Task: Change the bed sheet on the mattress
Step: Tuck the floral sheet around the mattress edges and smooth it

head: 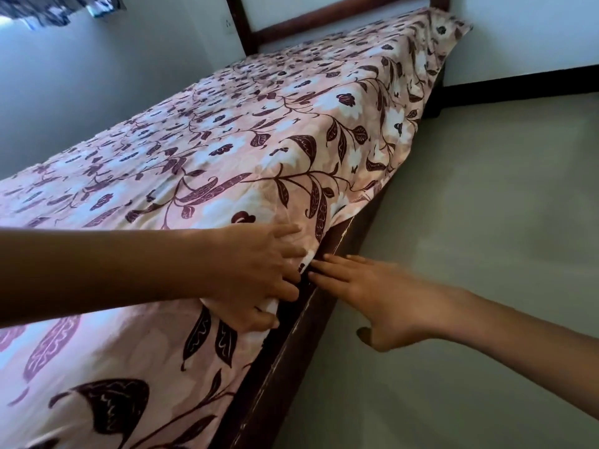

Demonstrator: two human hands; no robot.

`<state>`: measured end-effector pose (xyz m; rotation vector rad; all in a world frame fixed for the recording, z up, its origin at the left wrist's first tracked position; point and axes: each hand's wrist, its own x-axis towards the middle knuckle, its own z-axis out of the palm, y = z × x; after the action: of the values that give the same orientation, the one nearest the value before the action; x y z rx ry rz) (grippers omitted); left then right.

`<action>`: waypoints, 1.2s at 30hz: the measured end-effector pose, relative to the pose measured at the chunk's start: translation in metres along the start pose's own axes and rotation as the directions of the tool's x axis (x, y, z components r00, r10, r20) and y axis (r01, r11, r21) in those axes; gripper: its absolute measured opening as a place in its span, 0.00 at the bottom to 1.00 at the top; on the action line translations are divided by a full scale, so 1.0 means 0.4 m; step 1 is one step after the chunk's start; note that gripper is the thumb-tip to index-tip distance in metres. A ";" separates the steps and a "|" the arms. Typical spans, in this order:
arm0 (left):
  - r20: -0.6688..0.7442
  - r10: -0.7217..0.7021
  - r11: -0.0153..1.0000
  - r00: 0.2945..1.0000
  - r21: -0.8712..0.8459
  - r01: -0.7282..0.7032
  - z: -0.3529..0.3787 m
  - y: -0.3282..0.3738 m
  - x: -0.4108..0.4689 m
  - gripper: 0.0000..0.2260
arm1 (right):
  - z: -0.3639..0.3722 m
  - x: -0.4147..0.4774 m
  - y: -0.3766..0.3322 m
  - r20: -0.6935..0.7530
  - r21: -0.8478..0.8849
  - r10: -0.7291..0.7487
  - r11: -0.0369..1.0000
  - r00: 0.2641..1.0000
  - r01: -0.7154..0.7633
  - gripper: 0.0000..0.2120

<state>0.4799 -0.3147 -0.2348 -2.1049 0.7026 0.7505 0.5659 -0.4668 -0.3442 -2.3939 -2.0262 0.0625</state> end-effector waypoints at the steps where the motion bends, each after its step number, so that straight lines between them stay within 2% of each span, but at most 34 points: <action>1: 0.017 -0.003 1.000 1.000 -0.015 0.004 0.000 -0.002 0.008 0.22 | 0.004 -0.033 0.009 0.040 0.023 0.024 0.999 0.999 -0.025 0.44; 2: 0.018 -0.021 0.999 1.000 -0.032 0.022 -0.002 -0.008 0.022 0.22 | 0.009 -0.056 0.033 0.057 0.033 0.061 0.997 0.997 -0.063 0.43; 5: 0.056 -0.079 0.997 0.995 0.013 0.079 -0.020 -0.042 0.074 0.23 | 0.012 -0.065 0.109 -0.072 0.044 0.147 0.989 0.987 -0.144 0.42; 9: 0.095 -0.074 0.988 0.993 0.141 0.060 -0.059 -0.148 0.163 0.26 | -0.013 -0.031 0.204 -0.203 0.061 0.235 0.972 0.950 -0.227 0.39; 12: 0.109 -0.073 0.985 0.991 0.165 0.055 -0.086 -0.219 0.228 0.27 | -0.021 -0.001 0.264 -0.173 0.034 0.237 0.971 0.956 -0.235 0.38; 15: 0.102 -0.053 0.983 0.993 0.182 0.034 -0.097 -0.258 0.271 0.28 | -0.024 0.016 0.299 -0.131 0.030 0.170 0.985 0.977 -0.167 0.37; 20: 0.137 -0.024 0.989 0.990 0.150 0.003 -0.105 -0.270 0.279 0.29 | -0.020 0.016 0.333 -0.002 0.154 0.144 0.978 0.990 -0.142 0.37; 23: 0.087 -0.019 0.990 0.996 0.142 0.007 -0.109 -0.274 0.277 0.28 | -0.017 0.015 0.322 0.053 0.130 0.118 0.984 0.992 -0.124 0.38; 27: 0.053 -0.002 0.991 0.999 0.133 -0.005 -0.112 -0.279 0.276 0.29 | 0.000 0.014 0.307 0.005 0.153 0.161 0.975 0.987 -0.160 0.43; 30: 0.038 -0.020 0.987 0.999 0.161 0.013 -0.107 -0.288 0.292 0.30 | 0.030 0.019 0.301 -0.099 0.161 0.195 0.971 0.976 -0.178 0.45; 34: 0.042 -0.030 0.988 0.999 0.151 0.023 -0.111 -0.291 0.297 0.35 | 0.015 0.048 0.299 -0.049 0.146 0.135 0.981 0.990 -0.126 0.45; 36: 0.062 -0.026 0.989 0.998 0.148 0.017 -0.111 -0.295 0.294 0.36 | -0.003 0.064 0.299 -0.103 0.121 0.094 0.989 0.990 -0.082 0.44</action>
<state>0.6522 -0.3131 -0.2373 -1.9438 0.6784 0.7286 0.6880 -0.4612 -0.3473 -2.3600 -1.8182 0.0486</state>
